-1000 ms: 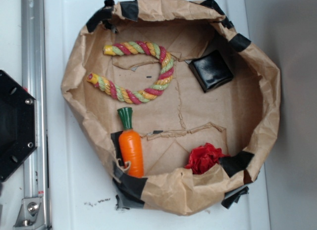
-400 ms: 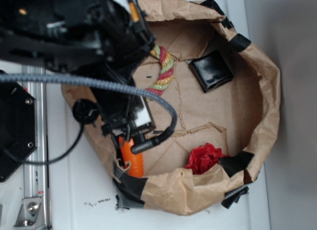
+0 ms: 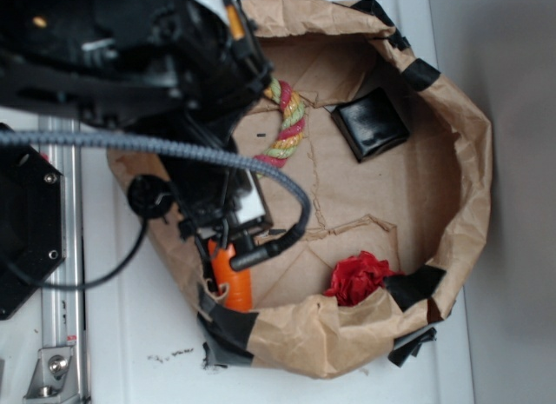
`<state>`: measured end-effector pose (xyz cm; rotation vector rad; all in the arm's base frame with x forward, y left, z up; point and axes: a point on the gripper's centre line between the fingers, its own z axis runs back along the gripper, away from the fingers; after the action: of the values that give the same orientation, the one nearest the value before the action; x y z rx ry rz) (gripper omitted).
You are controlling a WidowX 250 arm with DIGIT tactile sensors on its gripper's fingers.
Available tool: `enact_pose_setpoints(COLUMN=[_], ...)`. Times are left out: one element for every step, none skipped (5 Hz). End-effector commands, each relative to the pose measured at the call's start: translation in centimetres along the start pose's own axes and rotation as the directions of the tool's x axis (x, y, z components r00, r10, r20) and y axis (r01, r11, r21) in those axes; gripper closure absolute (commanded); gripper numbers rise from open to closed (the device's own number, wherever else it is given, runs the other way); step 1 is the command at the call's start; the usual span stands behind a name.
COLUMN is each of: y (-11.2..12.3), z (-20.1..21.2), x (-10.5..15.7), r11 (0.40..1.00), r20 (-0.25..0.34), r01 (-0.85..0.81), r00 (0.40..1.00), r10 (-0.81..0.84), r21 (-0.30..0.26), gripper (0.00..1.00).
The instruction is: Grab the black box.
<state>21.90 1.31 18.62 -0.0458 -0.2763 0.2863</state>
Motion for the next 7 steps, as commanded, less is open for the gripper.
enact_pose_setpoints(y=[1.3, 2.0, 3.4, 3.3, 1.8, 0.1, -2.1], z=[-8.2, -11.8, -13.2, -14.4, -15.3, -15.4, -16.4], x=[3.8, 4.3, 5.5, 7.6, 9.6, 10.1, 9.7], r11=[0.99, 0.985, 0.981, 0.976, 0.978, 0.98, 0.987], r20=[-0.038, -0.054, -0.039, -0.024, -0.038, -0.045, -0.078], r01=[-0.118, -0.148, -0.168, -0.194, -0.206, -0.197, -0.16], r00=[0.992, 0.987, 0.984, 0.98, 0.978, 0.979, 0.984], r10=[0.12, 0.154, 0.172, 0.197, 0.207, 0.197, 0.159], r21=[0.071, 0.092, 0.101, 0.095, 0.04, 0.008, -0.006], gripper=[0.0, 0.0, 0.0, 0.0, 0.0, 0.0, 0.0])
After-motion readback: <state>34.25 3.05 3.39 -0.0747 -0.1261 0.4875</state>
